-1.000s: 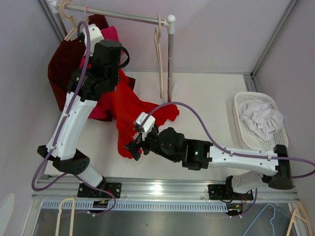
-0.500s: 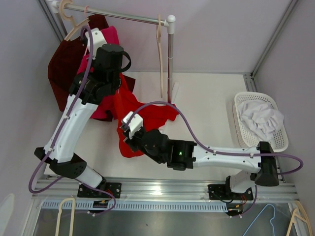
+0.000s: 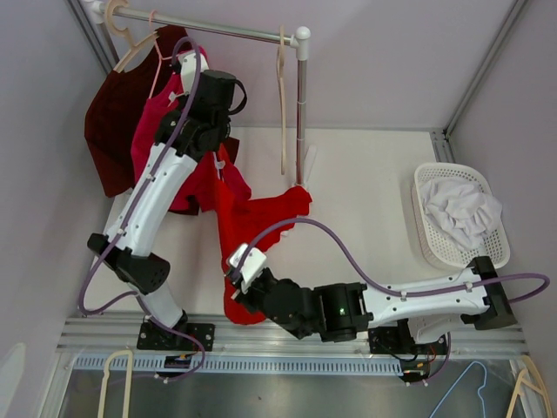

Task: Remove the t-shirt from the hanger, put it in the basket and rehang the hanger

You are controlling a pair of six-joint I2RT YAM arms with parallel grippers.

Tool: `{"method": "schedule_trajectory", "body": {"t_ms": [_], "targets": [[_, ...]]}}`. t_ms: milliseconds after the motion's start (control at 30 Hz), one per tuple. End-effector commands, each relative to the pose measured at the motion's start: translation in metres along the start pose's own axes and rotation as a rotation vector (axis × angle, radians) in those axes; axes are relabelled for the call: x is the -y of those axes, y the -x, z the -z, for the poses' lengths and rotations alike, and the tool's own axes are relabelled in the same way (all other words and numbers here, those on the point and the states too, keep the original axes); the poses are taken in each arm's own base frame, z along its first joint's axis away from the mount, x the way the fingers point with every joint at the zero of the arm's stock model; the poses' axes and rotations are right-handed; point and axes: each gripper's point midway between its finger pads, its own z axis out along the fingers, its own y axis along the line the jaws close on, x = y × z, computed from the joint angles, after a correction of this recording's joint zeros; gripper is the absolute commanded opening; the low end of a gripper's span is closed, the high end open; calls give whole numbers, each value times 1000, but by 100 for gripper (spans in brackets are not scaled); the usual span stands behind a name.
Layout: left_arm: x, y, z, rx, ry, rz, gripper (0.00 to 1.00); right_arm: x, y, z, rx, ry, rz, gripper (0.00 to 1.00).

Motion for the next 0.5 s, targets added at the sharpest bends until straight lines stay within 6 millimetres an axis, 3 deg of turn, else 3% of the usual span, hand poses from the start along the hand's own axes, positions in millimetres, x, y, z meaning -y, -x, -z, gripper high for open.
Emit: {"method": "schedule_trajectory", "body": {"t_ms": [0,167,267,400,467], "targets": [[4,38,4,80,-39,94,1,-7,-18,12,-30,-1,-77,0],[2,54,6,118,-31,86,1,-29,-74,5,-119,61,-141,0],[-1,55,9,119,-28,82,1,-32,-96,-3,-154,32,-152,0],[-3,50,29,62,-110,91,1,-13,-99,-14,-158,-29,-151,0],[-5,43,54,13,-189,91,1,15,-95,-25,-156,-85,-168,0]]}}
